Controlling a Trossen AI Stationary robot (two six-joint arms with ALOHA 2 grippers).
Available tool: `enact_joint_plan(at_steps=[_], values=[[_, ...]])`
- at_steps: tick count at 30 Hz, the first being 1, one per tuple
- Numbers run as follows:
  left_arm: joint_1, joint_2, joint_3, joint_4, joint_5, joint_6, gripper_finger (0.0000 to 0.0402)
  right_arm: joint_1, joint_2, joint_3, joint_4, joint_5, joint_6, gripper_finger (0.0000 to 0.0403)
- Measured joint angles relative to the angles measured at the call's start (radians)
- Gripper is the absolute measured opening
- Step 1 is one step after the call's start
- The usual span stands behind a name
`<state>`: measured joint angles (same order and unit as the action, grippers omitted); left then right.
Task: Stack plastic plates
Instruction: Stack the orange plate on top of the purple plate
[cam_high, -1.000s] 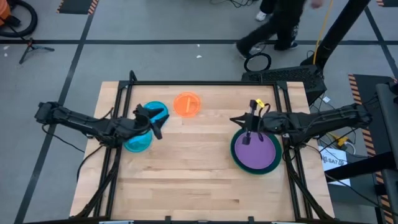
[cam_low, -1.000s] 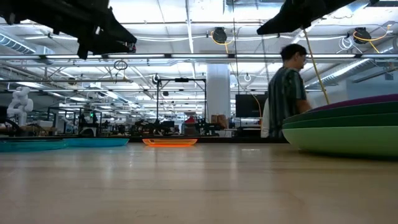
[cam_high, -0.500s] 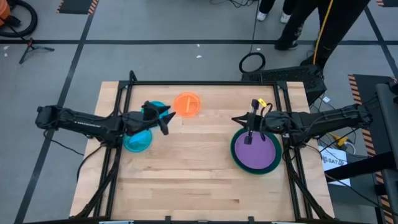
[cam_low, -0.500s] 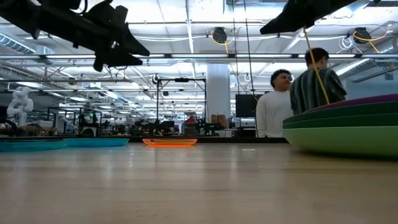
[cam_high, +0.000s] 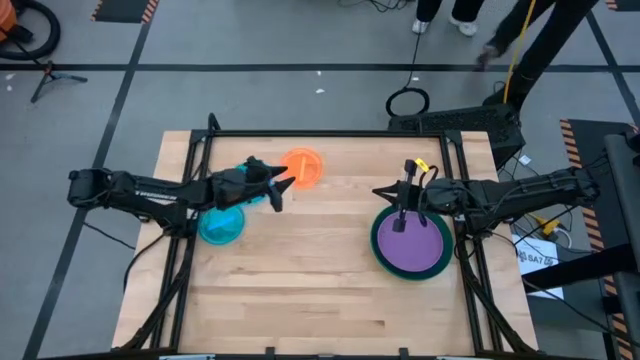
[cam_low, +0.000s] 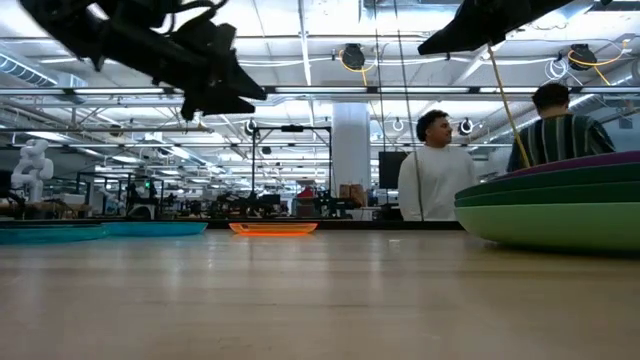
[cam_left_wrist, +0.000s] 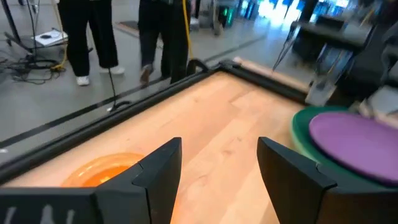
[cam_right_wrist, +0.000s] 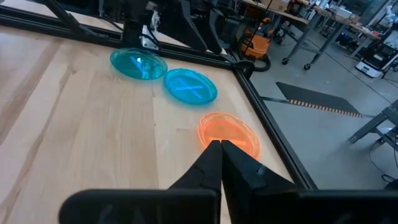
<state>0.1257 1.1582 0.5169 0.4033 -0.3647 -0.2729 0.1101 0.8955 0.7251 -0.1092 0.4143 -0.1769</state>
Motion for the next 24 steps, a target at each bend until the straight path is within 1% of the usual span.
enact_joint_plan(at_steps=[2, 6, 11, 15, 19, 24], values=[[0.004, 0.049, 0.076, -0.096, 0.001, 0.049, 0.0214, 0.0, 0.0, 0.0, -0.001, 0.001, 0.0, 0.0], [0.019, 0.162, 0.231, -0.34, -0.01, 0.181, 0.0214, 0.0, 0.0, 0.0, -0.001, 0.001, 0.0, 0.0], [0.039, 0.306, 0.342, -0.521, -0.02, 0.313, 0.0214, 0.0, 0.0, 0.0, -0.015, 0.001, 0.0, 0.0], [0.05, 0.389, 0.365, -0.539, -0.02, 0.395, 0.0214, 0.0, 0.0, 0.0, -0.016, 0.002, 0.0, 0.0], [0.067, 0.451, 0.365, -0.533, -0.016, 0.418, 0.0214, 0.0, 0.0, 0.0, -0.018, 0.002, 0.0, 0.0], [0.089, 0.51, 0.365, -0.522, 0.054, 0.417, 0.0214, 0.0, 0.0, 0.0, -0.02, 0.004, -0.003, 0.0]])
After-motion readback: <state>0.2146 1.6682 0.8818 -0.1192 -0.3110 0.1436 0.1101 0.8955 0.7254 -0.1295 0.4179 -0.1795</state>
